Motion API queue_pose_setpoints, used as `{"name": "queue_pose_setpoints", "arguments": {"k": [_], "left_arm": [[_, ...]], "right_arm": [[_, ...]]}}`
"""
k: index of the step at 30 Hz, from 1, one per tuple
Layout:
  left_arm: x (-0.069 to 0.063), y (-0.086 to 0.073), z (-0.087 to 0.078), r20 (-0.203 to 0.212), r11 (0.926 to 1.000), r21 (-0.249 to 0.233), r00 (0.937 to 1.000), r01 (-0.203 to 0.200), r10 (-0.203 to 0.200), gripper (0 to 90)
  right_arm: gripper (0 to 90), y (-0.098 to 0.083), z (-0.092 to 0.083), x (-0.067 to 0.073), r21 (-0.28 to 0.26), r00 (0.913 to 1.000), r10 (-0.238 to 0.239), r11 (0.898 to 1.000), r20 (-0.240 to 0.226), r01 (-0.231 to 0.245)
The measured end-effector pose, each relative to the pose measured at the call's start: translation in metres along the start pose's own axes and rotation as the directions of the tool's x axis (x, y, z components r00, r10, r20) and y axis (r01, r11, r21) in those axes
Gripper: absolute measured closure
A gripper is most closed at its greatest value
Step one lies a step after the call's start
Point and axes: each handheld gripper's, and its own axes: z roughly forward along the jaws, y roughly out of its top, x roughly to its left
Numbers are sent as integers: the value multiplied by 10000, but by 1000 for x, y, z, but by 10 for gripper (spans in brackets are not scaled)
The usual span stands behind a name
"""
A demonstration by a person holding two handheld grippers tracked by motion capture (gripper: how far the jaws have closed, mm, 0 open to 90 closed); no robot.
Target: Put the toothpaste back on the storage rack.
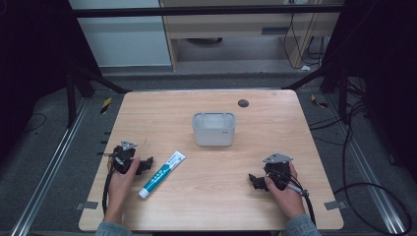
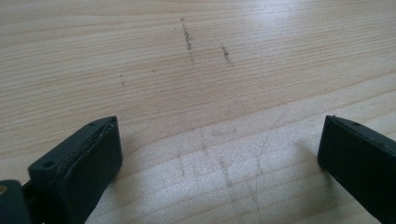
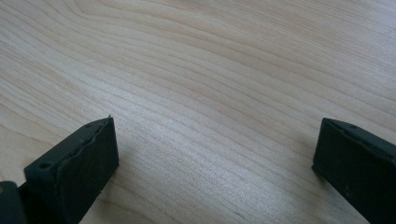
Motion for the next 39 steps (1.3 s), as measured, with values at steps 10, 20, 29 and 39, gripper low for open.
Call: {"name": "queue_pose_setpoints", "arguments": {"k": [10, 20, 29, 39], "left_arm": [[2, 0, -41, 128, 9981, -597, 9998, -142, 150, 42], [-9, 12, -67, 323, 9980, -255, 9978, -578, 586, 45], [-20, 14, -74, 538, 9968, -254, 9956, -755, 767, 48], [-33, 20, -74, 1050, 9966, -17, 9911, -820, 817, 61]], "right_arm": [[3, 0, 0, 0, 1, 10000, 6, 10000, -1, -6], [4, 0, 0, 0, 2, 10000, 5, 10000, 0, -5], [4, 0, 0, 0, 2, 10000, 0, 10000, 1, 0], [4, 0, 0, -1, -1, 10000, -51, 10000, 26, 51]]}}
